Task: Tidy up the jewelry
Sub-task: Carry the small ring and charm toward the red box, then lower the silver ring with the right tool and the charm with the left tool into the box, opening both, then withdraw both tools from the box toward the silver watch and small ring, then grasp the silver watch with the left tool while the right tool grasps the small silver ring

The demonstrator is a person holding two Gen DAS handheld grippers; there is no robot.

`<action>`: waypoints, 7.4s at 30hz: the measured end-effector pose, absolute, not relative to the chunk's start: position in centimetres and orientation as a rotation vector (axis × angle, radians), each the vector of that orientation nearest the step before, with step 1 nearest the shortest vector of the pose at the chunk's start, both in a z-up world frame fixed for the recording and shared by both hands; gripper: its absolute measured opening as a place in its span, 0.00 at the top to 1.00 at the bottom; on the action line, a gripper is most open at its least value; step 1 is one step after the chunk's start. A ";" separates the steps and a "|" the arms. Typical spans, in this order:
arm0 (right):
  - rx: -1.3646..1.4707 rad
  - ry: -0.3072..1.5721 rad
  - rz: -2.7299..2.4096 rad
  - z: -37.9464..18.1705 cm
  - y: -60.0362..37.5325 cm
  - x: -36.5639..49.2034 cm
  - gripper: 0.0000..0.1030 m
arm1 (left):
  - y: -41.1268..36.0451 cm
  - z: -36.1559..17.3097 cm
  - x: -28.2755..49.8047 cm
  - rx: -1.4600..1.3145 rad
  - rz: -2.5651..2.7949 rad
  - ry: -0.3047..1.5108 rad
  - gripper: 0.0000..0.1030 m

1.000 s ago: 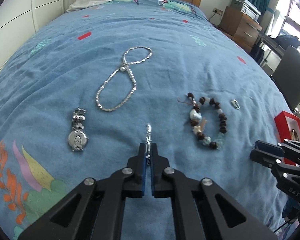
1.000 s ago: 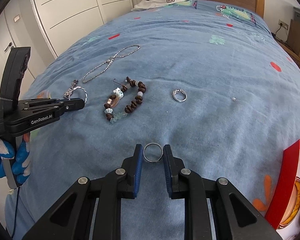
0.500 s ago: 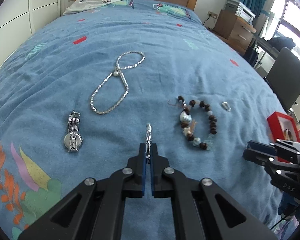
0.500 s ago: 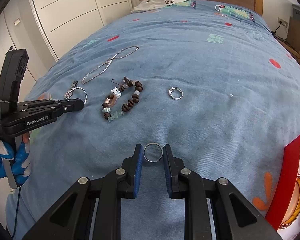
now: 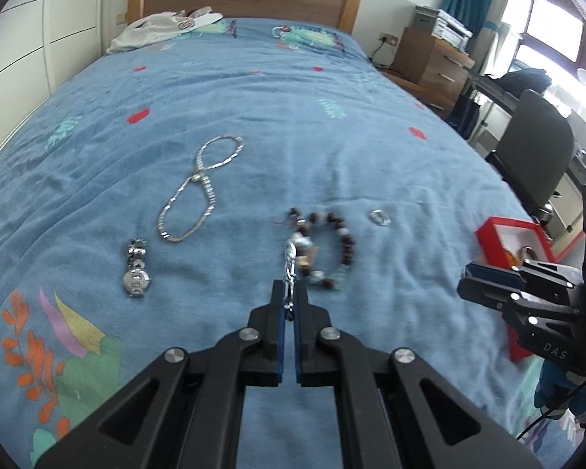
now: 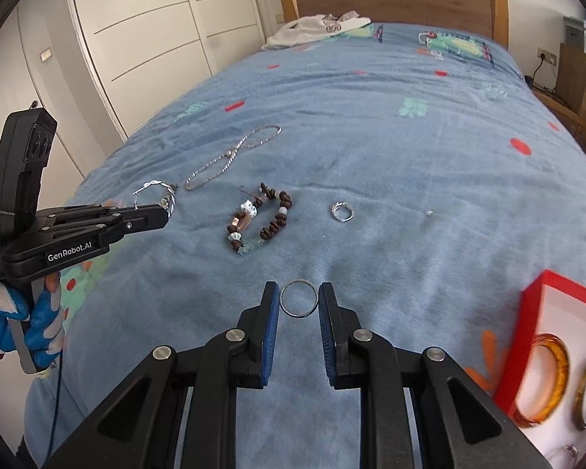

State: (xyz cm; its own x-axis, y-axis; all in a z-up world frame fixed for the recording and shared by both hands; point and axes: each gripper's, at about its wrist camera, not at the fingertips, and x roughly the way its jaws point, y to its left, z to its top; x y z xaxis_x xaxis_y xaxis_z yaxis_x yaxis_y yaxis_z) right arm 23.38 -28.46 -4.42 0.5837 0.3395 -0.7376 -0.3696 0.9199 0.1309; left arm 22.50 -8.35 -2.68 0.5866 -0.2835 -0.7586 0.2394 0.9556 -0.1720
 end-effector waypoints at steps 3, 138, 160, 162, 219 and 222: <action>-0.037 0.834 0.397 -3.4 -29.4 22.3 0.80 | -10.2 -1.4 21.4 -0.039 -0.344 0.879 0.97; -0.059 0.781 0.240 2.2 -33.1 12.4 0.58 | 3.9 -0.9 11.6 -0.126 0.046 0.876 0.64; -0.064 0.889 0.330 -4.6 -28.1 23.9 0.56 | 2.8 -5.6 21.9 -0.112 0.015 0.943 0.64; -0.060 0.897 0.334 -5.2 -28.1 24.7 0.56 | 2.5 -5.9 22.7 -0.114 0.008 0.945 0.64; -0.016 0.929 0.339 -9.3 -26.4 35.4 0.81 | 1.8 -9.6 28.8 -0.093 -0.015 0.938 0.65; -0.026 0.925 0.346 -9.3 -26.3 35.2 0.81 | 1.7 -9.5 28.8 -0.093 -0.019 0.935 0.77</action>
